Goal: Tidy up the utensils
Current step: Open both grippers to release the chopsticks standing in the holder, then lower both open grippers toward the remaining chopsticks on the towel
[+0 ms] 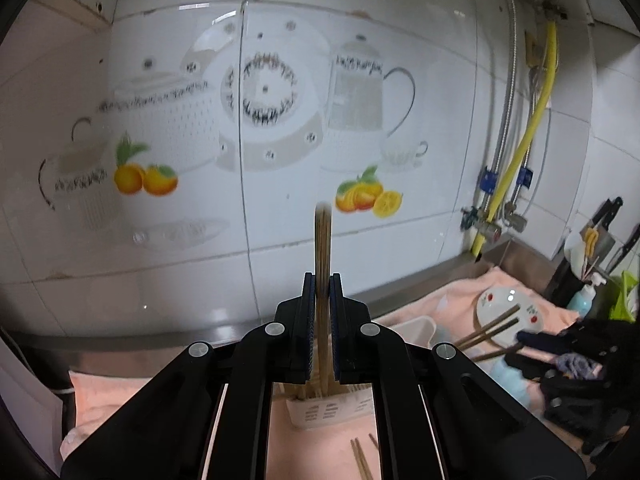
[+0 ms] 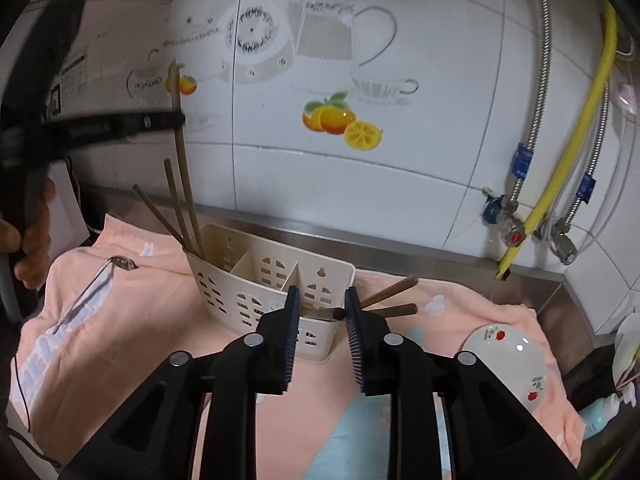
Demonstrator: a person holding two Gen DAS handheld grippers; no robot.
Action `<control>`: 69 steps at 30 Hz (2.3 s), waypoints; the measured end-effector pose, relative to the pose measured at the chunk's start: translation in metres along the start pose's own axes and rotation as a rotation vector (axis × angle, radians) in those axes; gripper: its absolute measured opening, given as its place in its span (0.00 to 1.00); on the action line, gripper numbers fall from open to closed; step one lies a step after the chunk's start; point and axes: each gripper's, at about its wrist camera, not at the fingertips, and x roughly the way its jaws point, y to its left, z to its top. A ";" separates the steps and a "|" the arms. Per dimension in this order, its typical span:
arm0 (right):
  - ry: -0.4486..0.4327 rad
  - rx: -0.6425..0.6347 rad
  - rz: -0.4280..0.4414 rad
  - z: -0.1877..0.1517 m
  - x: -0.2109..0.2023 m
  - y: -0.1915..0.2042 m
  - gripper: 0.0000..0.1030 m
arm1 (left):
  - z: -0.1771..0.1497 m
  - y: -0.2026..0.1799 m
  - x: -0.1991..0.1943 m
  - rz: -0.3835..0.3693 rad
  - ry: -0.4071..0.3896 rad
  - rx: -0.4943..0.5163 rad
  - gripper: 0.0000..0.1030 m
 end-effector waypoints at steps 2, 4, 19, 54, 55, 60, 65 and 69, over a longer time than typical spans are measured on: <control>-0.023 0.008 0.003 -0.003 -0.009 0.000 0.28 | -0.005 0.000 0.000 0.001 0.005 0.001 0.07; -0.040 0.012 0.004 -0.007 -0.017 0.002 0.32 | -0.010 0.000 -0.002 0.001 0.014 0.005 0.13; -0.003 0.003 0.061 -0.086 -0.039 0.043 0.40 | -0.084 0.008 -0.045 0.020 0.051 -0.014 0.66; 0.241 0.152 0.136 -0.219 -0.001 0.081 0.27 | -0.236 0.005 -0.067 0.059 0.252 -0.086 0.95; 0.243 0.156 0.136 -0.219 0.000 0.081 0.26 | -0.238 0.005 -0.068 0.067 0.253 -0.087 0.95; 0.254 0.159 0.142 -0.222 0.004 0.084 0.23 | -0.248 0.004 -0.072 0.089 0.255 -0.086 0.95; 0.262 0.161 0.139 -0.224 0.008 0.085 0.21 | -0.257 0.003 -0.074 0.053 0.261 -0.094 0.95; 0.260 0.148 0.125 -0.224 0.008 0.086 0.17 | -0.264 0.001 -0.071 0.058 0.290 -0.092 0.95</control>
